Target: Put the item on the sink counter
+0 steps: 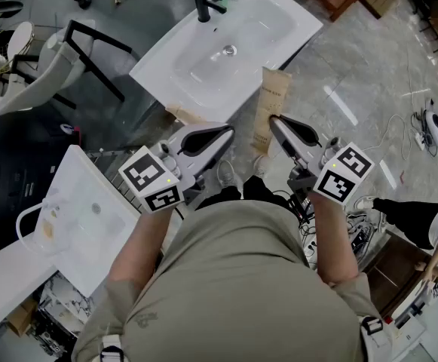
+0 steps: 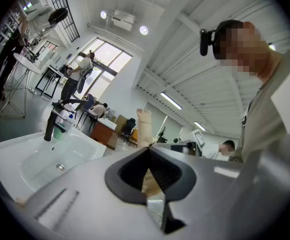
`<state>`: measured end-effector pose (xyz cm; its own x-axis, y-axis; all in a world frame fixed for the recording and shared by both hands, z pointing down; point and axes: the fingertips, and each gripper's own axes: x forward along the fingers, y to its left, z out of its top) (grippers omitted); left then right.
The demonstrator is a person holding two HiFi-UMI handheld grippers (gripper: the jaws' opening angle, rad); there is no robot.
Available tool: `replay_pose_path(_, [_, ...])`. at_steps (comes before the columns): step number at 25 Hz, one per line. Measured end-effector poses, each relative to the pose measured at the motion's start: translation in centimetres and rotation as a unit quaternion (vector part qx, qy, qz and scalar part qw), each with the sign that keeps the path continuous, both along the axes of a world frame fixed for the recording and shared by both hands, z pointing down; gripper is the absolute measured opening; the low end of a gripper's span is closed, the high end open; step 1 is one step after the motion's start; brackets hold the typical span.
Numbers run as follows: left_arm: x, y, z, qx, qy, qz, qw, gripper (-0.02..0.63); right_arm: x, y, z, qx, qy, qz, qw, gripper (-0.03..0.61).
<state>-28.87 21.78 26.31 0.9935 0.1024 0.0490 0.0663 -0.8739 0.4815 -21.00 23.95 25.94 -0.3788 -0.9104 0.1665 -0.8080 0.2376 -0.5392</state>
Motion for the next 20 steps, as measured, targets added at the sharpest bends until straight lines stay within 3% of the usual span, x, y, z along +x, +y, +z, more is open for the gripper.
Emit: replay_pose_path(20, [3.1, 1.5, 0.6, 0.001, -0.016, -0.003, 0.9999, 0.006, 3.2, 1.4, 0.4, -0.001, -0.016, -0.005, 1.0, 0.015])
